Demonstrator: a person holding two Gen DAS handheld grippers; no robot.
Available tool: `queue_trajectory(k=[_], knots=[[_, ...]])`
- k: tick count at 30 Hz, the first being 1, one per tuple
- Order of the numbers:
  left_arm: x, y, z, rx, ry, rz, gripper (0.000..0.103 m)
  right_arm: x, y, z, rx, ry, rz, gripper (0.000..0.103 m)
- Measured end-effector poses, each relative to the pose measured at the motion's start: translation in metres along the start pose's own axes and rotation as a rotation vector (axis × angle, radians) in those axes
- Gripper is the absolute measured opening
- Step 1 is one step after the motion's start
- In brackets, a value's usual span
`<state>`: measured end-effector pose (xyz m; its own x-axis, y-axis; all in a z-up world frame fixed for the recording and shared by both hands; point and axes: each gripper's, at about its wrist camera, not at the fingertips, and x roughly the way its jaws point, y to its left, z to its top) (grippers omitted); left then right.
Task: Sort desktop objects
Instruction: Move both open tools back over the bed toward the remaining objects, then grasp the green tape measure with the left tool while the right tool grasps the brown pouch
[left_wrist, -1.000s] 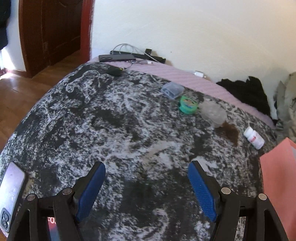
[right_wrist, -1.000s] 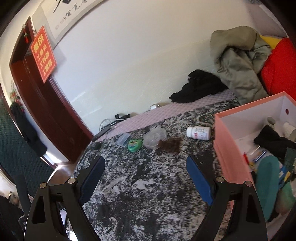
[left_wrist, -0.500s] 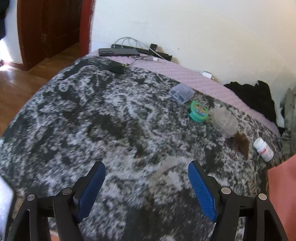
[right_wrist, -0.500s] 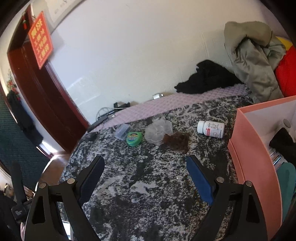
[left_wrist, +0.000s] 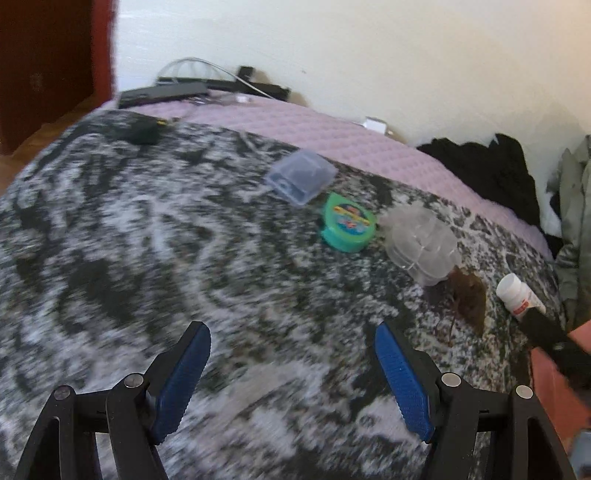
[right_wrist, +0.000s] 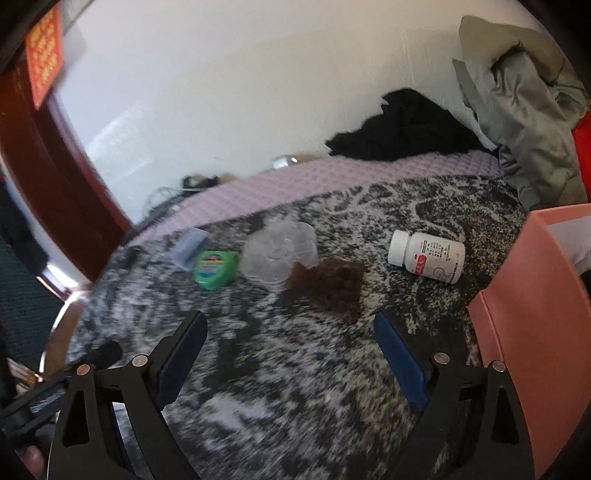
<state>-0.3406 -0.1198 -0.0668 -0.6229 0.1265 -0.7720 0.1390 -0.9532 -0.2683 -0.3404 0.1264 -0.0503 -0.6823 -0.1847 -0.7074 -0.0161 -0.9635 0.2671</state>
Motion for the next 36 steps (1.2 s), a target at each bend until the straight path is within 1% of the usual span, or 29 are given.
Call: queue_trajectory(k=[2,6,9,11,14,19,25,28,30,32,34,35,36], knots=[[0.014,-0.008,0.006,0.011,0.005,-0.010,0.078,0.016,-0.006,0.000,0.013,0.011,-0.018,0.094],[0.043,-0.019,0.014,0.024,-0.010,-0.037,0.078,0.040,-0.022,-0.002,0.057,0.002,-0.055,0.094],[0.070,-0.025,0.013,0.044,0.021,-0.015,0.078,0.055,-0.032,0.000,0.067,-0.002,-0.093,0.094],[0.083,-0.027,0.014,0.061,0.031,0.002,0.077,0.062,-0.036,0.002,0.072,-0.004,-0.104,0.094],[0.096,-0.031,0.017,0.078,0.028,0.019,0.078,0.071,-0.037,0.006,0.061,-0.001,-0.106,0.094],[0.106,-0.038,0.020,0.119,0.008,0.052,0.078,0.083,-0.035,0.006,0.027,0.005,-0.117,0.094],[0.121,-0.042,0.032,0.140,-0.008,0.083,0.078,0.097,-0.034,-0.001,-0.002,0.028,-0.110,0.094],[0.132,-0.048,0.041,0.159,-0.013,0.103,0.078,0.101,-0.034,0.002,-0.003,0.023,-0.104,0.095],[0.139,-0.053,0.045,0.172,-0.018,0.118,0.080,0.105,-0.033,0.004,-0.007,0.021,-0.100,0.096],[0.149,-0.059,0.050,0.188,-0.022,0.136,0.089,0.111,-0.032,0.005,-0.016,0.028,-0.096,0.100],[0.157,-0.067,0.053,0.207,-0.024,0.162,0.092,0.115,-0.032,0.005,-0.022,0.034,-0.099,0.100],[0.160,-0.069,0.054,0.213,-0.025,0.166,0.092,0.116,-0.031,0.006,-0.025,0.032,-0.104,0.097],[0.161,-0.071,0.055,0.217,-0.025,0.165,0.091,0.117,-0.031,0.006,-0.027,0.027,-0.111,0.090]])
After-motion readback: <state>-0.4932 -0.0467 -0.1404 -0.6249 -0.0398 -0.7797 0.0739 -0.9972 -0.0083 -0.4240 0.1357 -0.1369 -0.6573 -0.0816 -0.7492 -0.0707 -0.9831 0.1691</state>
